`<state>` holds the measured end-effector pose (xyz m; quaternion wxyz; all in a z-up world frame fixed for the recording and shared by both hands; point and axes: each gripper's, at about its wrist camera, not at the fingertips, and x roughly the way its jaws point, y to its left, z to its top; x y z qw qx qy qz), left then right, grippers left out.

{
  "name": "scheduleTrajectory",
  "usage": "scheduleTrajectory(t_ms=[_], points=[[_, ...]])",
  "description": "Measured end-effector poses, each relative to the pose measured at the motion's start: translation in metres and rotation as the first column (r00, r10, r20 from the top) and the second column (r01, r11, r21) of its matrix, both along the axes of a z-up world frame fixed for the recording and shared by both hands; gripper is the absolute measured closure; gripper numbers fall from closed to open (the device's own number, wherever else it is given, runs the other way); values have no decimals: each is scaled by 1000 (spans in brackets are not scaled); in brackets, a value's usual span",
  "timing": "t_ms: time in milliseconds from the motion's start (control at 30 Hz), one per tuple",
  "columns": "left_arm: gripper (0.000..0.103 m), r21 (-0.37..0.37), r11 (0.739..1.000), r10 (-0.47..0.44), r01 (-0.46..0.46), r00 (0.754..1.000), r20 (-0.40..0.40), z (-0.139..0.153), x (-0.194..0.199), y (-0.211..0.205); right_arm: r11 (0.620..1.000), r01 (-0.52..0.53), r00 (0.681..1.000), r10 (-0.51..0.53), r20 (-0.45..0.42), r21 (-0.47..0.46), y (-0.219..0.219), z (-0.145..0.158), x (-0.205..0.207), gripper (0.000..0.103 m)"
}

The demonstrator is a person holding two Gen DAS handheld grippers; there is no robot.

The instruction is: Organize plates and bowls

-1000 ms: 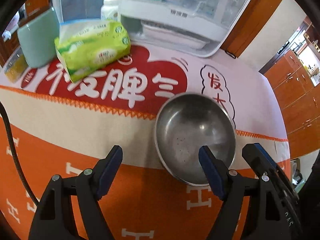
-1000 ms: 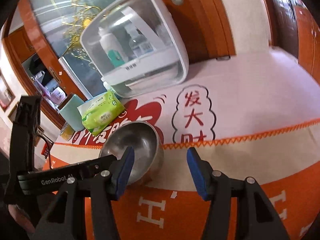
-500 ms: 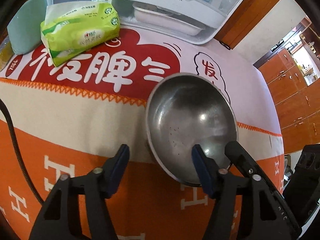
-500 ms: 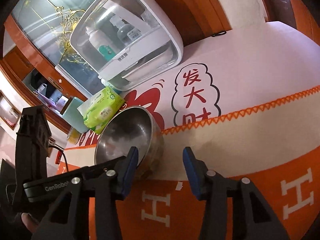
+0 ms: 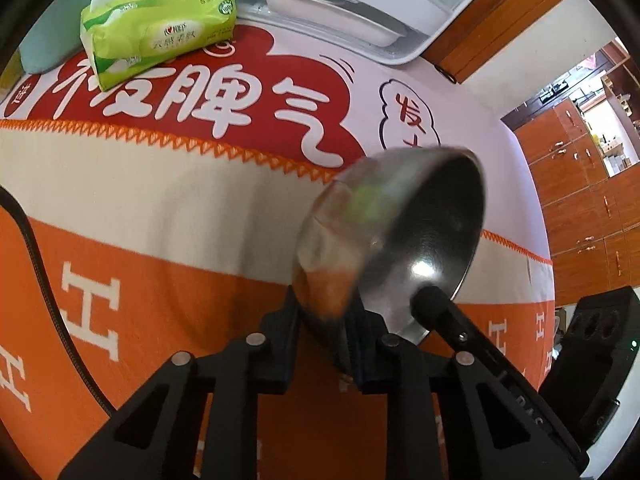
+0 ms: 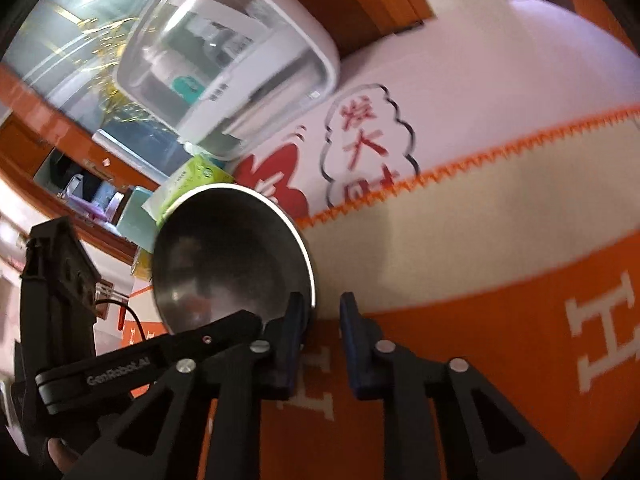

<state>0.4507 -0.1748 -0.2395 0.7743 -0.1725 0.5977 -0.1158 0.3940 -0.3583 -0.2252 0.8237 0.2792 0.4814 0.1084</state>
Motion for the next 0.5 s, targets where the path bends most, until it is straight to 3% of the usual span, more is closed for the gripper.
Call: scheduleTrajectory(t_ms=[133,500], points=[[86,11,1000,-22,22,1000,5,5,-5,-8,1000,13,1000,-13,-11,4,-2,0,-8,96],[86,8,998,-55,55,997,-45,10,-33,-20,999,32,999,-32,-32,-2,-15,11,-34,96]])
